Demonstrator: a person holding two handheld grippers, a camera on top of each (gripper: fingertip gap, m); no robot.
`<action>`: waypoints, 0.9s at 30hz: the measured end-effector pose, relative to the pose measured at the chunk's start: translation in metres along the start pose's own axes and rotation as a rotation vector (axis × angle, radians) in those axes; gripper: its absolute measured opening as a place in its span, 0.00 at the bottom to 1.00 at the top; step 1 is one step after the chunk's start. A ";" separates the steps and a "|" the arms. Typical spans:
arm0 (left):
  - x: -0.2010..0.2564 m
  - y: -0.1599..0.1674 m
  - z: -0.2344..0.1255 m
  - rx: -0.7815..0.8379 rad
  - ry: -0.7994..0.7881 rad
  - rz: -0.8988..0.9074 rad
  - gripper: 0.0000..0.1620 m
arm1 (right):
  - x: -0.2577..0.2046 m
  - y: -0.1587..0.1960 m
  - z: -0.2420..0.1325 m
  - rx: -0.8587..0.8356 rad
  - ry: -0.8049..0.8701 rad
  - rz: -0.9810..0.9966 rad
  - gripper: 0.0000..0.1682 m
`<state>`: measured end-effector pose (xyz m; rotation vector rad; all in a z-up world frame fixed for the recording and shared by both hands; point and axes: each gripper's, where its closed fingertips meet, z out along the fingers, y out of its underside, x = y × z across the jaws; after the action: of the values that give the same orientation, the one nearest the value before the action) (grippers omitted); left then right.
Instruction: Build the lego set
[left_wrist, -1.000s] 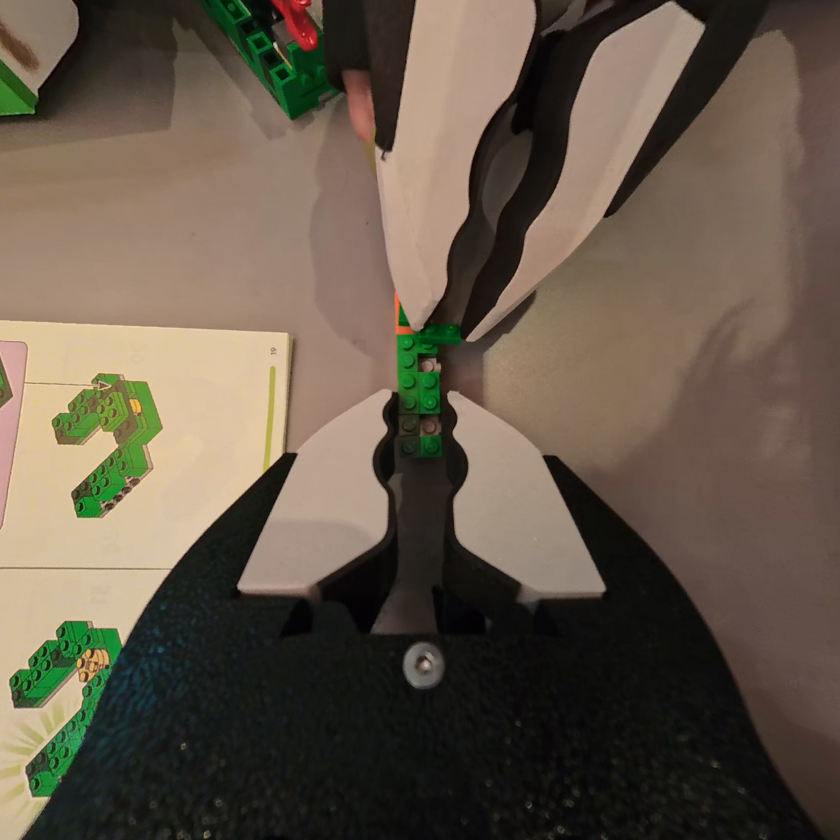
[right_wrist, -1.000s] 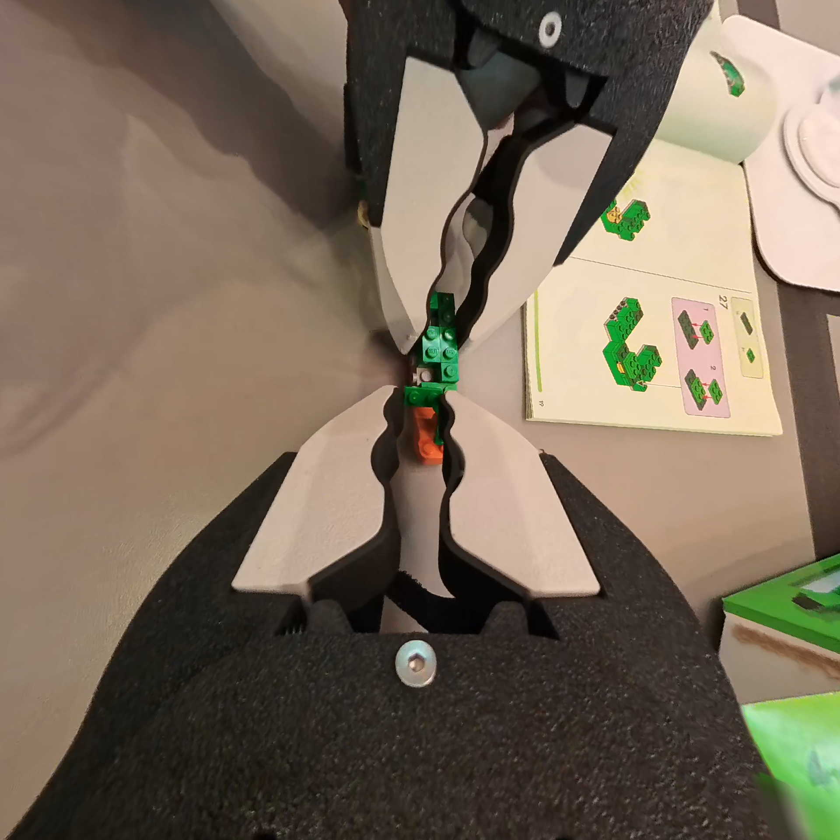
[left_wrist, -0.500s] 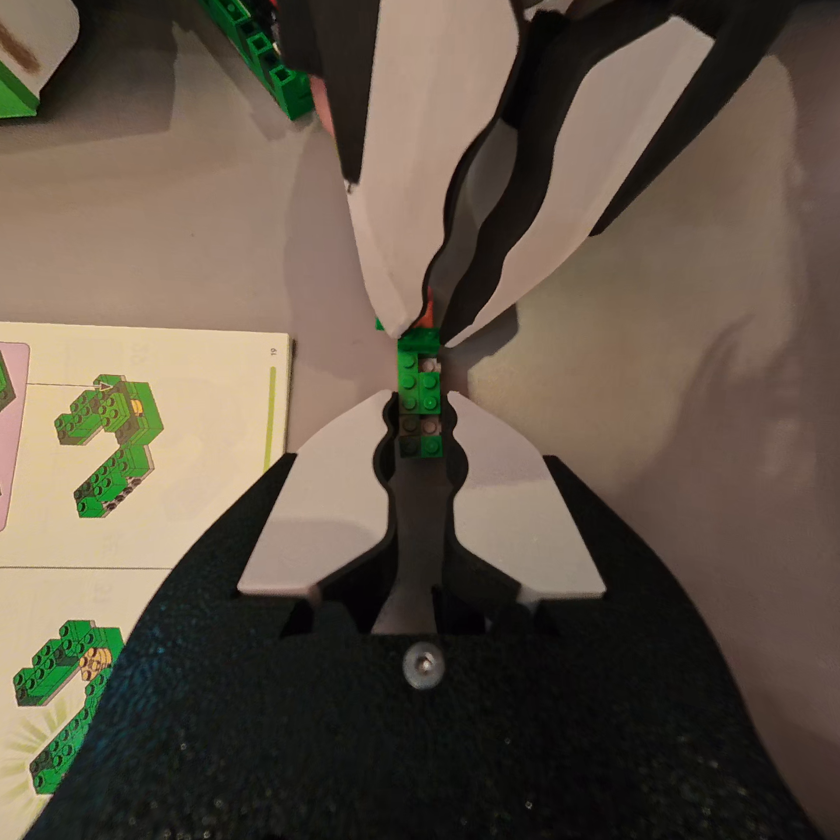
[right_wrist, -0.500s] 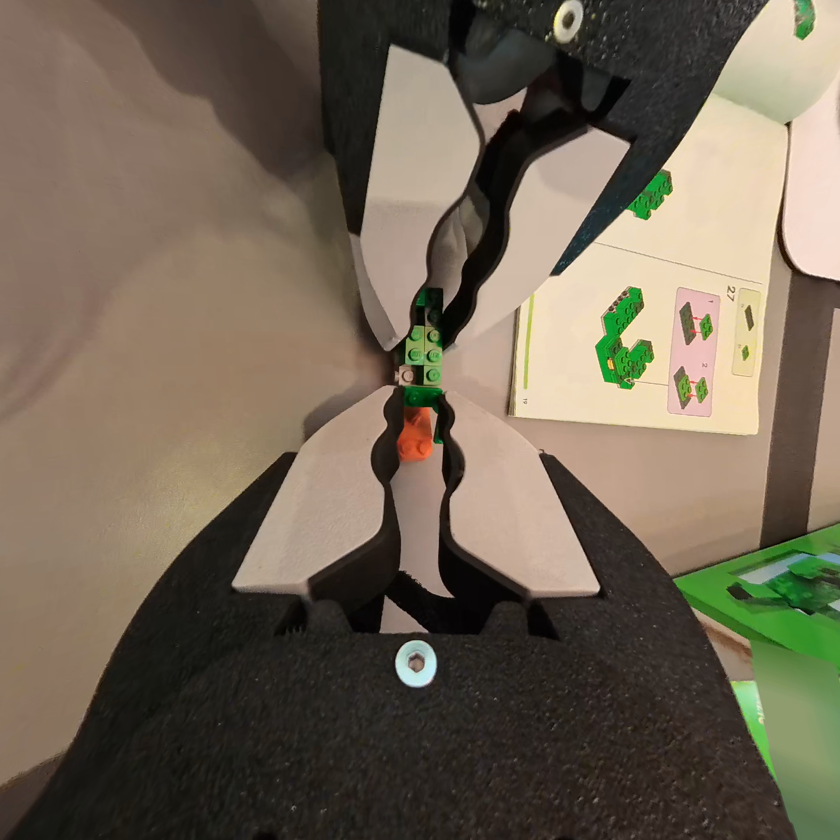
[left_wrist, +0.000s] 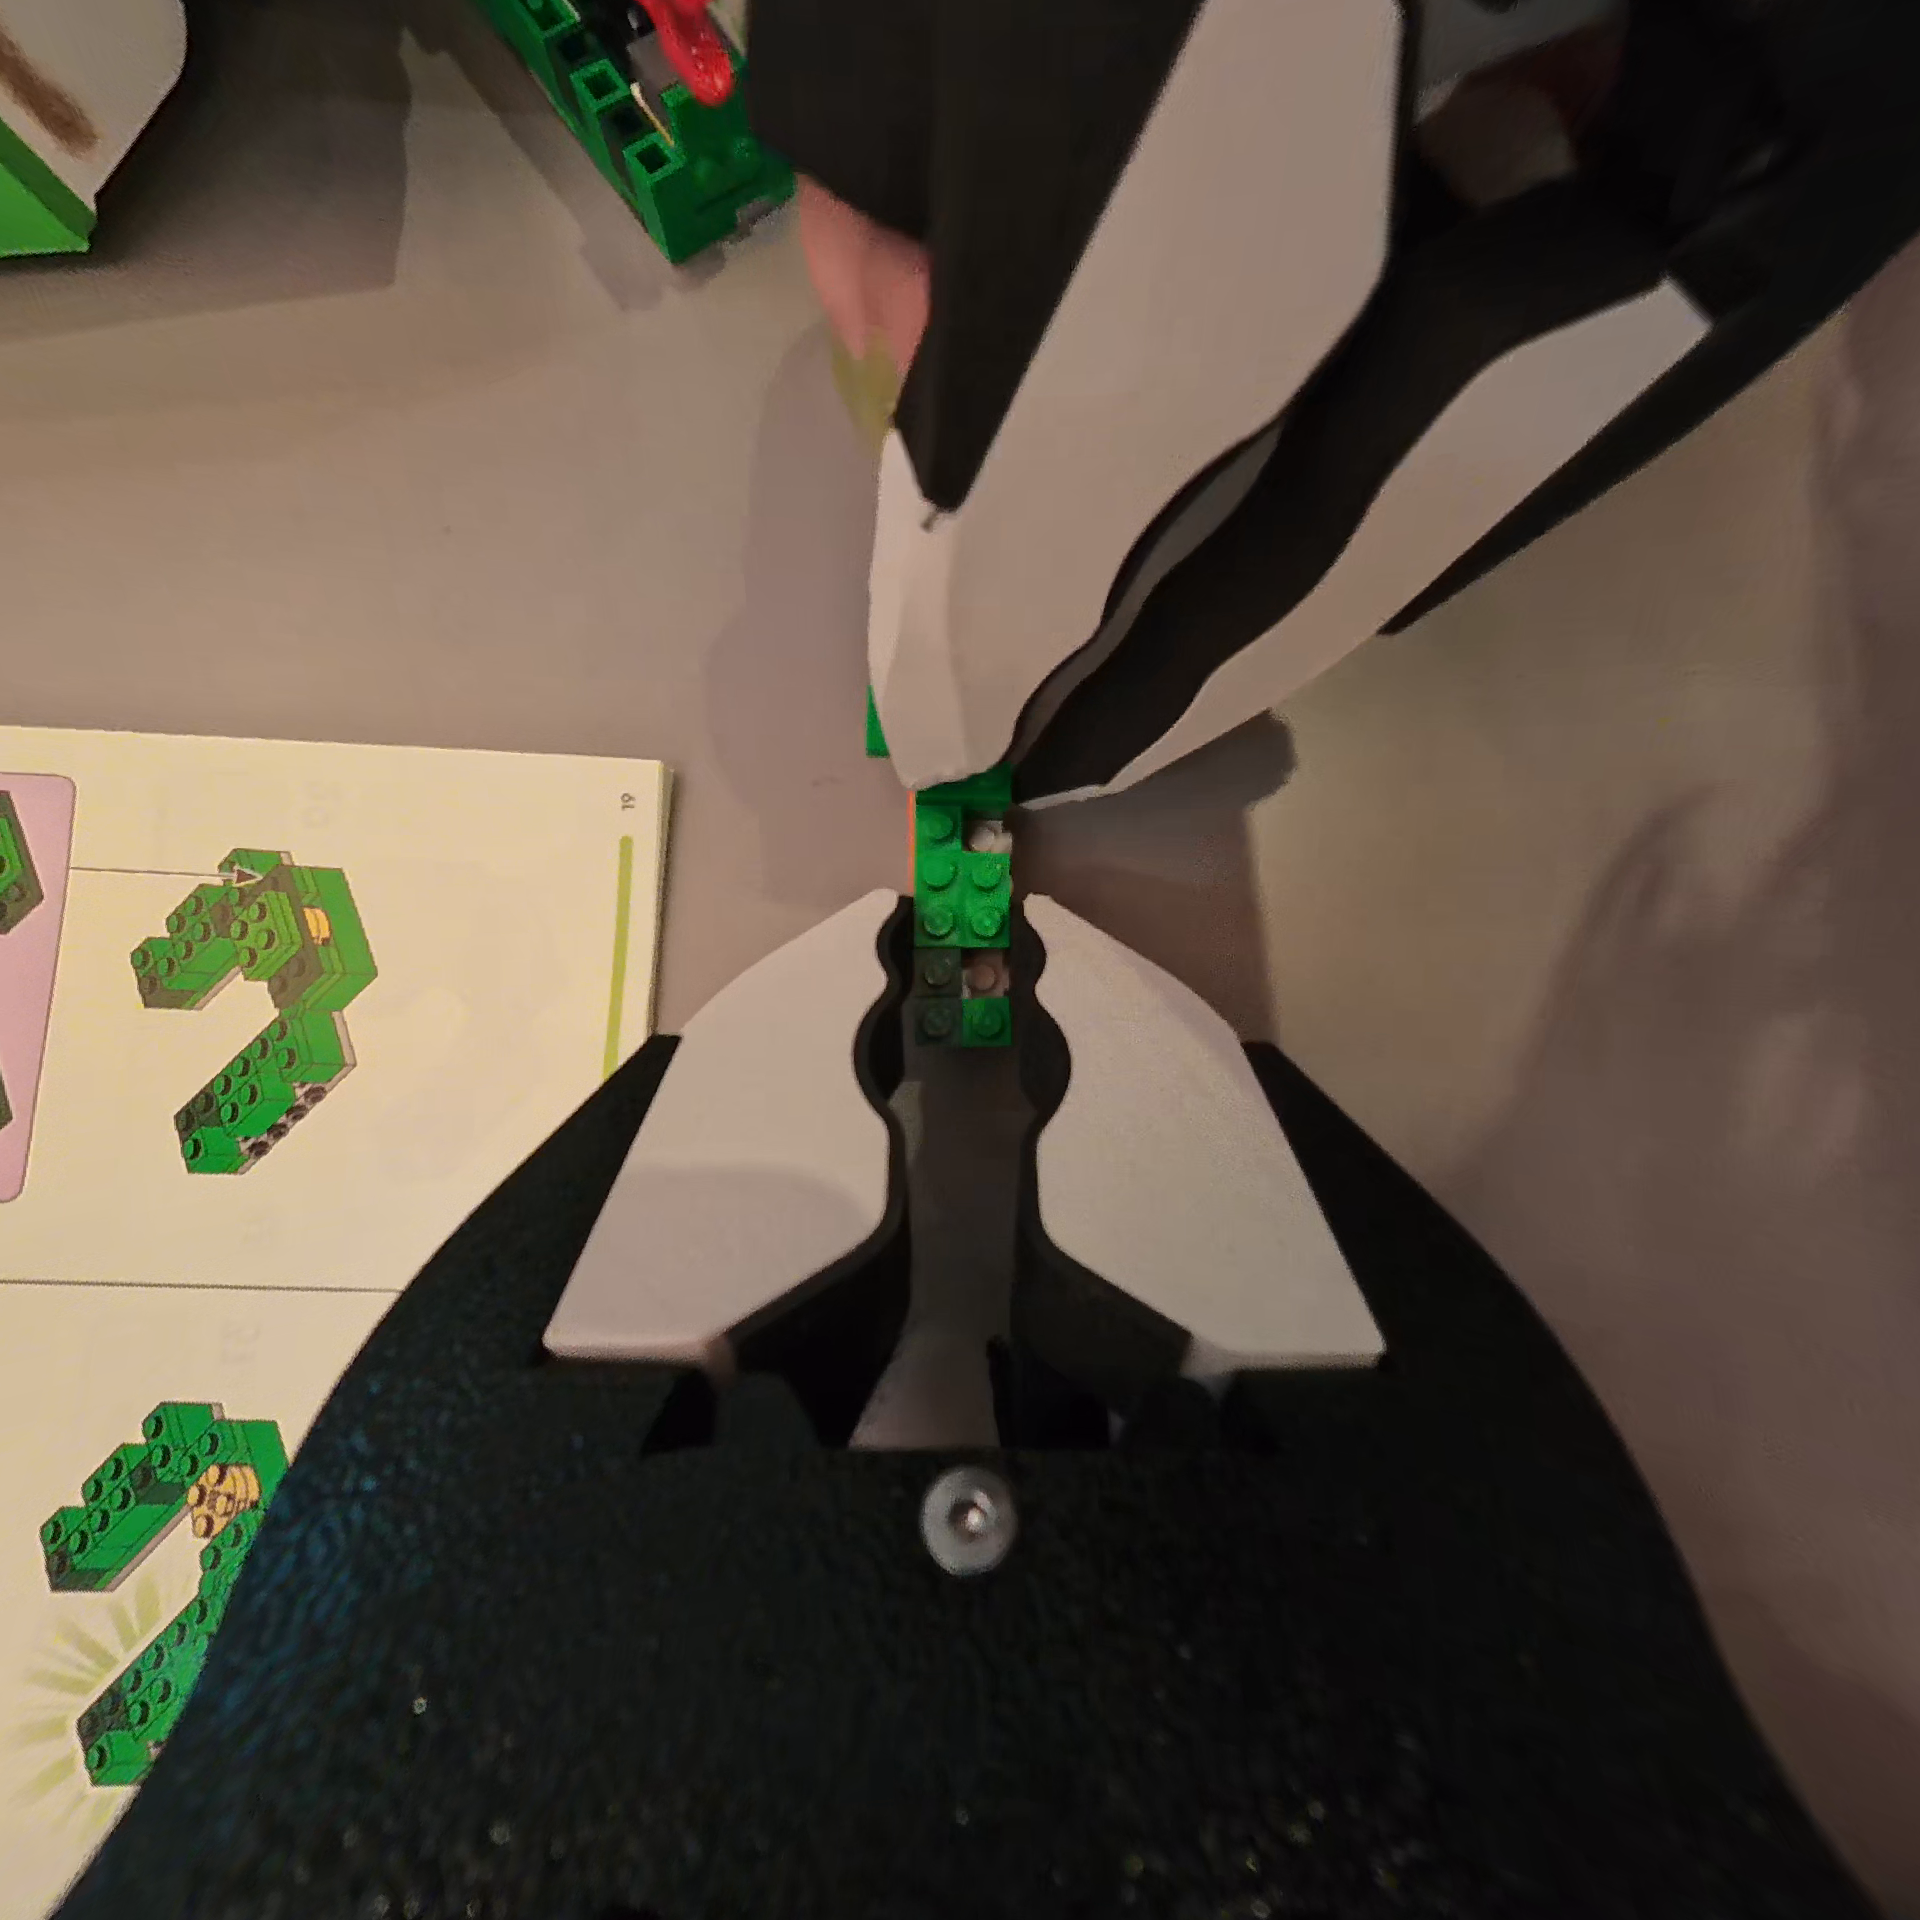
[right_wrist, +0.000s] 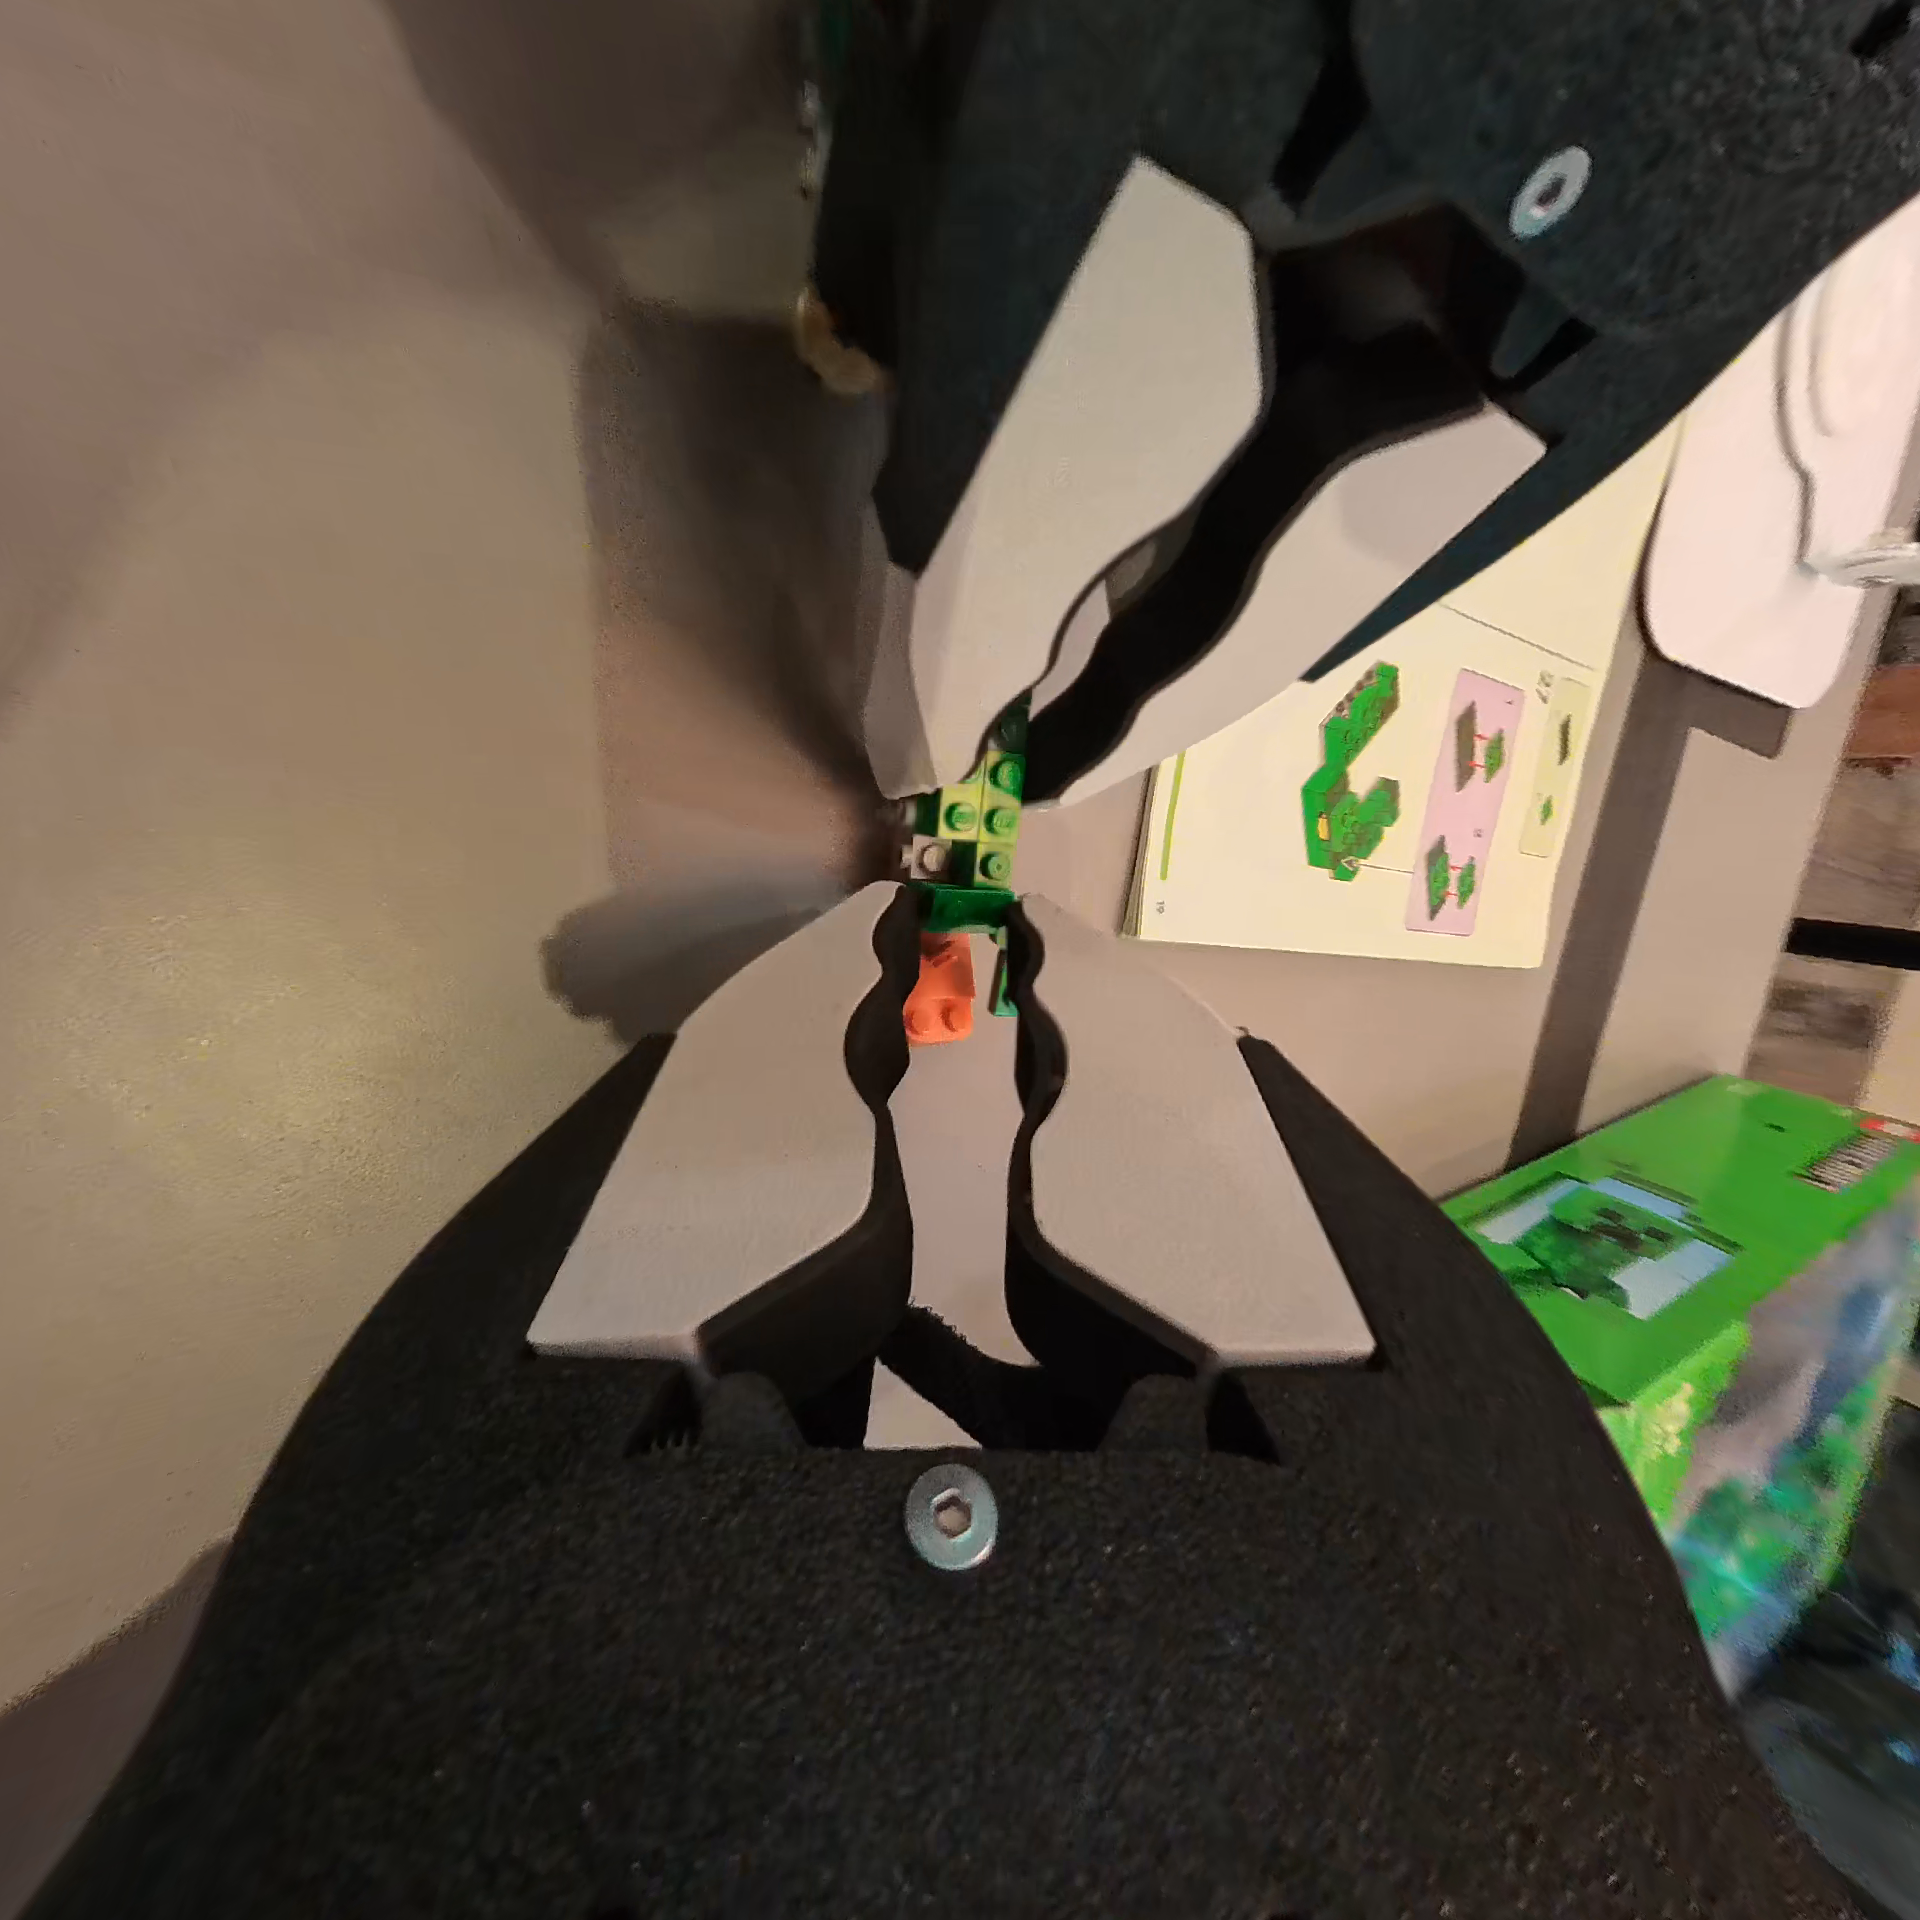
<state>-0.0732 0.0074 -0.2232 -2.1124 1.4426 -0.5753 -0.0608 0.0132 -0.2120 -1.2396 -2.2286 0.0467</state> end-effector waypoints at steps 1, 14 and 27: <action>0.000 0.000 0.000 0.000 -0.001 -0.003 0.10 | 0.000 0.000 0.000 -0.013 0.032 -0.021 0.09; -0.003 -0.004 0.002 0.058 0.024 -0.119 0.10 | 0.002 0.006 0.003 -0.034 0.234 -0.160 0.12; -0.005 -0.009 -0.003 0.149 0.100 -0.258 0.10 | 0.008 0.004 0.002 0.000 0.241 -0.130 0.13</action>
<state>-0.0703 0.0141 -0.2152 -2.1900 1.1449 -0.8699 -0.0625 0.0225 -0.2110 -1.0382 -2.0923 -0.1459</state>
